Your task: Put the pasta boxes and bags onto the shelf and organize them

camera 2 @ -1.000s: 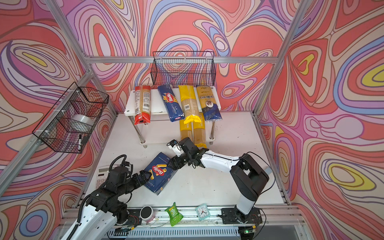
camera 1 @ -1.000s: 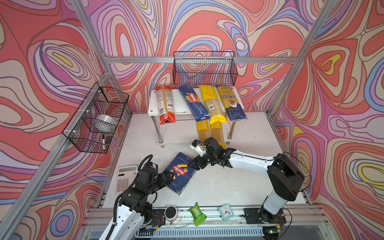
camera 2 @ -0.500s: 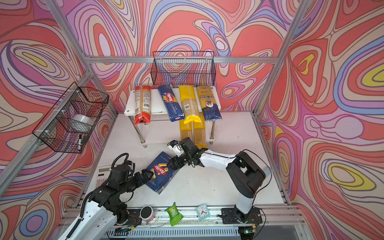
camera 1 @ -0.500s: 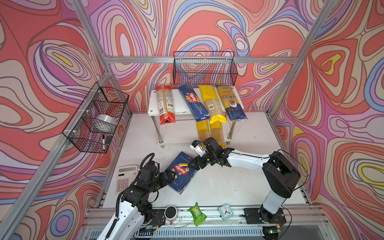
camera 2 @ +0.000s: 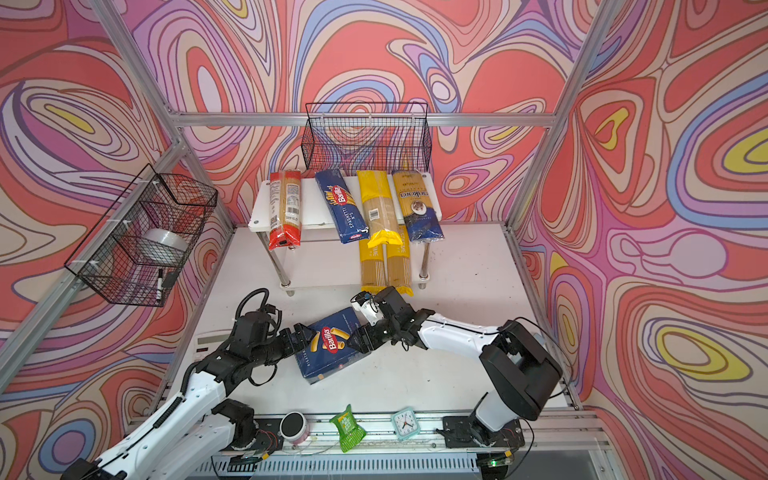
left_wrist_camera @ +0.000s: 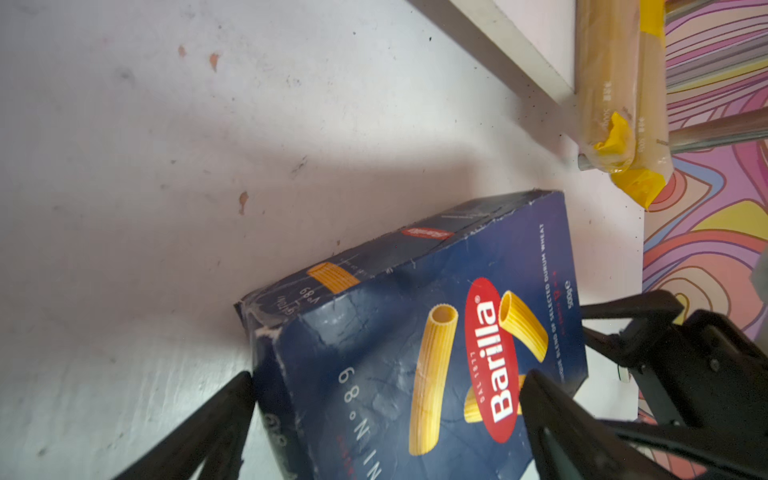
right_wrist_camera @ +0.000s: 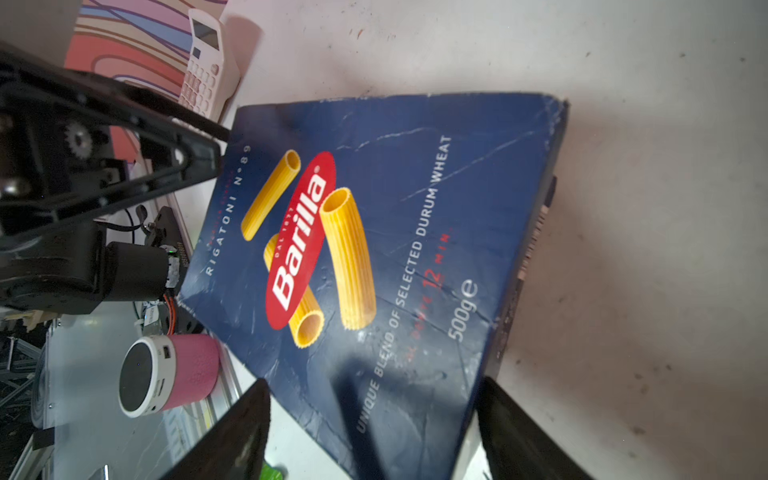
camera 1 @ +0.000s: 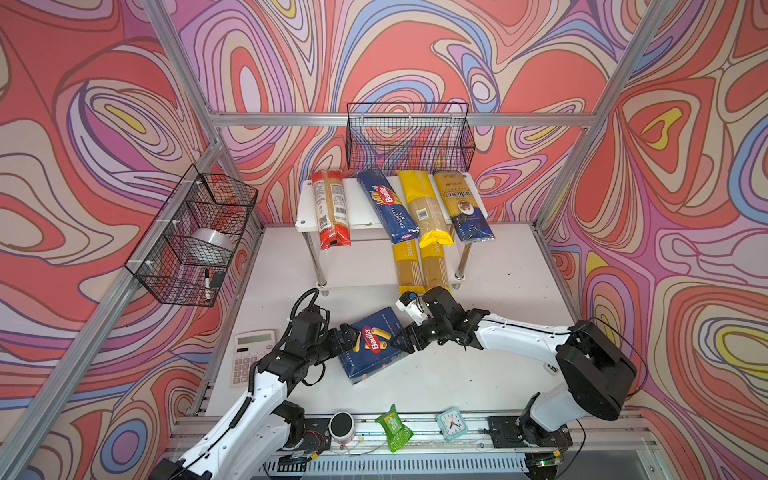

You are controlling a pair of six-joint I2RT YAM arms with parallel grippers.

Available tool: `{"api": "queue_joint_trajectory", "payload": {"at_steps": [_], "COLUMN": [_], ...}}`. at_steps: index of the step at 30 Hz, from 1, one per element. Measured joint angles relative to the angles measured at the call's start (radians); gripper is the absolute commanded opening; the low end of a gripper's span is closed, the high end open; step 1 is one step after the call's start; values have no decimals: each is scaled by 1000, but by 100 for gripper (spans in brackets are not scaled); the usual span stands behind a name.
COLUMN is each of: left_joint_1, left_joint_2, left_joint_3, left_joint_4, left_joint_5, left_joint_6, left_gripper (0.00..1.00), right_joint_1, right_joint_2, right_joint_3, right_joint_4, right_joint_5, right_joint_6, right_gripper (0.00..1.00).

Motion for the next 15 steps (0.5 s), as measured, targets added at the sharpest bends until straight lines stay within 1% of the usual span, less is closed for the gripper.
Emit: {"api": "queue_joint_trajectory", "payload": {"at_steps": [3, 7, 11, 15], "left_joint_1": [0, 0, 0, 0], "left_joint_2": [15, 0, -66, -179], "left_joint_3": [6, 26, 24, -19], "left_joint_4": [11, -30, -106, -143], "left_joint_5": [-5, -31, -42, -32], "left_joint_6": [18, 32, 27, 0], "left_gripper": [100, 100, 100, 100], "right_joint_1": [0, 1, 1, 1], "right_joint_2": [-36, -35, -27, 9], "right_joint_3": [-47, -54, -52, -35], "right_joint_4": [5, -17, -4, 14], "right_joint_5": [5, 44, 43, 24], "right_joint_6": [31, 51, 57, 57], "right_gripper": [79, 80, 80, 80]}}
